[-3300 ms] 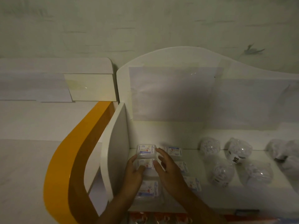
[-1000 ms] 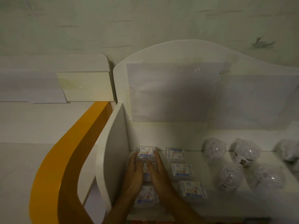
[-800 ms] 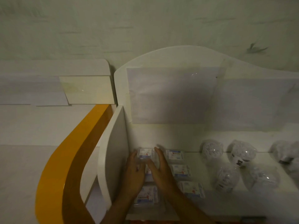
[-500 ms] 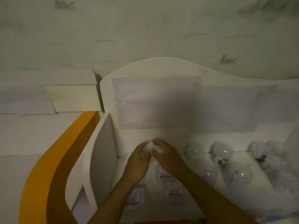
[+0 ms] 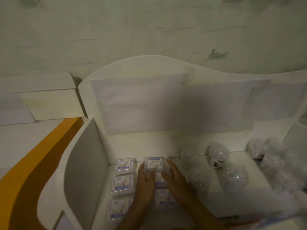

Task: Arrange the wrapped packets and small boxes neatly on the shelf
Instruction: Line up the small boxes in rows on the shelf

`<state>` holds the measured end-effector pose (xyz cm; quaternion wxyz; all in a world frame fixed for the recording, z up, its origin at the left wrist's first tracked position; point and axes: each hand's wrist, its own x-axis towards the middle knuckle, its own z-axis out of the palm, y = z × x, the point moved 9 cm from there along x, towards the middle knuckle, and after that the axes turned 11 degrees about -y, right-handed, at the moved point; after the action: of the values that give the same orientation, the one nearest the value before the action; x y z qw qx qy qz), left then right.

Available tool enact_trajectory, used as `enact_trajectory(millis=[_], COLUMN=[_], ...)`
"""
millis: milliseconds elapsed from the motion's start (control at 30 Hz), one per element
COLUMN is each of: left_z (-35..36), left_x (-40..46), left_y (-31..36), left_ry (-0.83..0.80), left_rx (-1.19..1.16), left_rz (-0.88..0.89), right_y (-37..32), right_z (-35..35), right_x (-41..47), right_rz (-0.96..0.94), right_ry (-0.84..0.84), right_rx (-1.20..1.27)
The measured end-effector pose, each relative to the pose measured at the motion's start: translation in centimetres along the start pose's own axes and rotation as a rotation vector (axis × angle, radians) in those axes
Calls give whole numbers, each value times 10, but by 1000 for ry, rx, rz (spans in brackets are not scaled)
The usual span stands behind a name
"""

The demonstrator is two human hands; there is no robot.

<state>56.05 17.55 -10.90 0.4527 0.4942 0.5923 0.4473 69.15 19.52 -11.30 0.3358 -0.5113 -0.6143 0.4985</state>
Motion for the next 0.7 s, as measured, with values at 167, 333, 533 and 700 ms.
enact_trajectory(millis=[167, 333, 533, 700], left_z=[5, 10, 14, 11], left_x=[-6, -5, -5, -1], left_y=[-3, -6, -2, 2], left_ry=[-18, -63, -121, -160], left_rx=[-64, -48, -41, -76], left_rz=[-18, -21, 3, 3], right_y=[14, 17, 18, 12], right_z=[10, 15, 12, 13], right_x=[4, 10, 16, 15], right_rz=[13, 11, 0, -31], right_ry=[-4, -4, -19, -63], right_rx=[135, 193, 193, 167])
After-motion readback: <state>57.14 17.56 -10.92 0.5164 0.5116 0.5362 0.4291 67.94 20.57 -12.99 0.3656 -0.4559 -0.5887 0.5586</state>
